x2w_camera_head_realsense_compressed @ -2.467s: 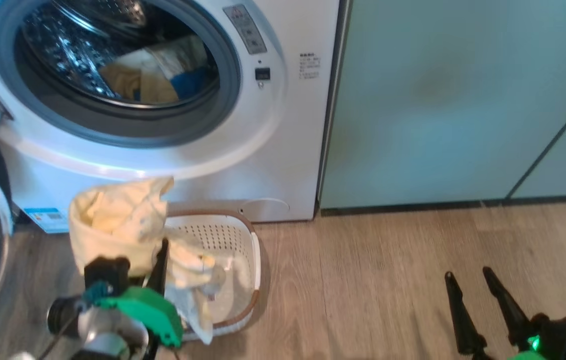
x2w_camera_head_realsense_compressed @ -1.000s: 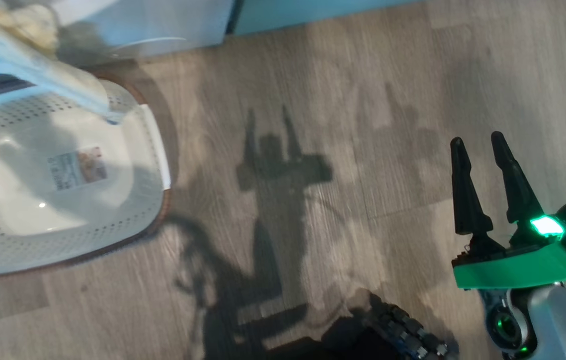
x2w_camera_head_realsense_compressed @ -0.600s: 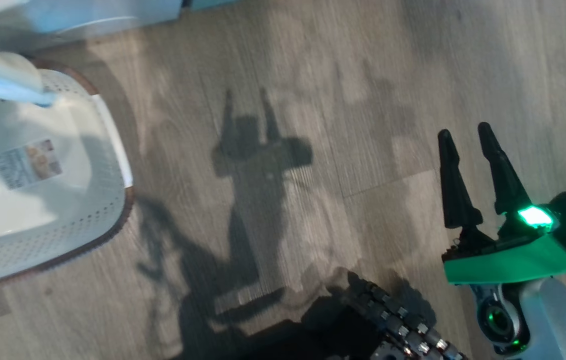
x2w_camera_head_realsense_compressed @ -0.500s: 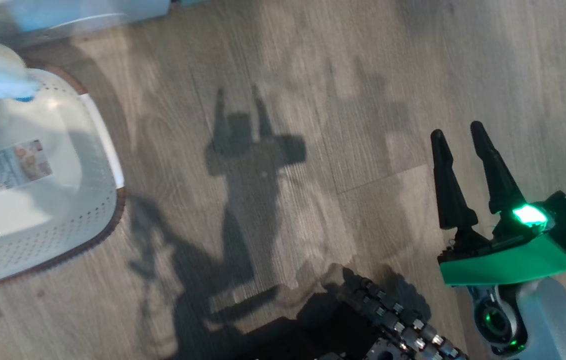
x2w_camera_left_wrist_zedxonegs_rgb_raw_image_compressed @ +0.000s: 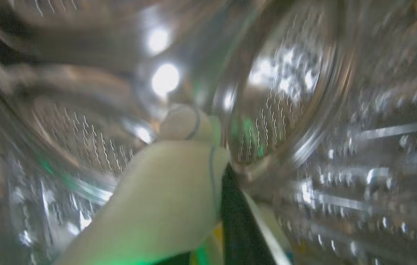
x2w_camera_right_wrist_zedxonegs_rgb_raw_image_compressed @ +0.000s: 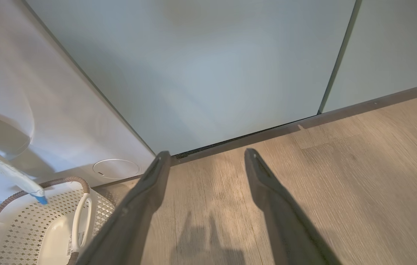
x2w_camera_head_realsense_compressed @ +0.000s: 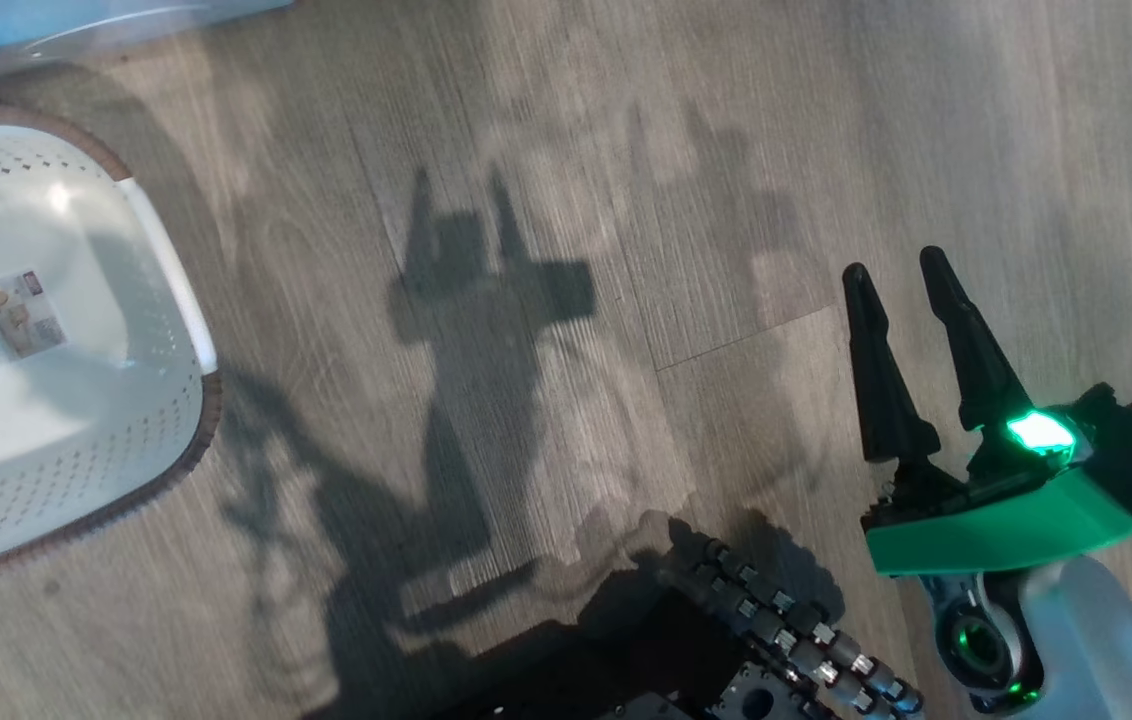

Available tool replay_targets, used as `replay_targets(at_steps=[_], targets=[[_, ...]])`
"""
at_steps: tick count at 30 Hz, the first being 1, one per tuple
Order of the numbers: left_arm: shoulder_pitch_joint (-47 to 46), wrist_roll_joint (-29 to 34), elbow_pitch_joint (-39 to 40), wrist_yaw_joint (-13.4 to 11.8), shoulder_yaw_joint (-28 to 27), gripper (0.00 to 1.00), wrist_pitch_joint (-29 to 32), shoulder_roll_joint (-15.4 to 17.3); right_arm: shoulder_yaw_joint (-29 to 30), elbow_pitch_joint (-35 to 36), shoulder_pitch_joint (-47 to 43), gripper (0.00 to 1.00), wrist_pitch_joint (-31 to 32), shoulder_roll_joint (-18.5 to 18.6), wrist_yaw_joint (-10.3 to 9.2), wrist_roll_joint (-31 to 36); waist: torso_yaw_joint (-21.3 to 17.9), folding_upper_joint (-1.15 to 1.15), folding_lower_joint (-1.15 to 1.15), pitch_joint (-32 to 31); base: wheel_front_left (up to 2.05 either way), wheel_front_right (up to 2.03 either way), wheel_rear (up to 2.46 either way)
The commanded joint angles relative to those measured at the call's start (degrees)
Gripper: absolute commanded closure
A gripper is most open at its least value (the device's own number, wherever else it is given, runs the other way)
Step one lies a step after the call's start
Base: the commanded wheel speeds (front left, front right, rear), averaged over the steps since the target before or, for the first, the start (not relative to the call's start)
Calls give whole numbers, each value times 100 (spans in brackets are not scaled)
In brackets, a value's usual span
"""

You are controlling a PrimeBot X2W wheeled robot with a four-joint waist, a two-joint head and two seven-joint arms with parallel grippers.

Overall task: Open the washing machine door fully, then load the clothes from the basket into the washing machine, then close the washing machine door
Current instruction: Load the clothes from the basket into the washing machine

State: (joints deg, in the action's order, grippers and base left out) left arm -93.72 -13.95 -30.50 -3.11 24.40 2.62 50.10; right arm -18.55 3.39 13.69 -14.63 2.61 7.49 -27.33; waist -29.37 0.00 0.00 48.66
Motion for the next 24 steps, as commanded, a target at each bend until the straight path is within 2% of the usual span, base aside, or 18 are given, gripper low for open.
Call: replay_targets(at_steps=[1, 4, 11, 12, 13, 14, 24], targets=[[66, -167, -47, 1, -144, 100, 227, 124, -78, 144, -30, 0, -37, 27, 0, -55, 25, 0, 0, 10, 0, 0, 0], [262, -530, -321, 3, -246, 100, 686, -13, -63, 126, -18, 0, -37, 27, 0, -50, 68, 0, 0, 13, 0, 0, 0], [634, -1010, -535, -229, -436, 100, 1472, -114, 18, 91, 12, 0, -37, 27, 0, -36, 183, 0, 0, -38, 0, 0, 0], [686, -1045, -553, -295, -456, 71, 1550, -122, 22, 89, 15, 0, -37, 27, 0, -28, 203, 0, 0, -54, 0, 0, 0], [735, -1071, -546, -339, -467, 7, 1592, -134, 32, 93, 21, 0, -37, 27, 0, -16, 227, 0, 0, -68, 0, 0, 0], [770, -1093, -511, -387, -492, 0, 1552, -148, 43, 100, 32, 0, -37, 27, 0, -11, 247, 0, 0, -79, 0, 0, 0], [1444, -1401, -332, -463, -647, 0, 837, -377, 279, 91, 44, 0, -37, 27, 0, 158, 538, 0, 0, -349, 0, 0, 0]])
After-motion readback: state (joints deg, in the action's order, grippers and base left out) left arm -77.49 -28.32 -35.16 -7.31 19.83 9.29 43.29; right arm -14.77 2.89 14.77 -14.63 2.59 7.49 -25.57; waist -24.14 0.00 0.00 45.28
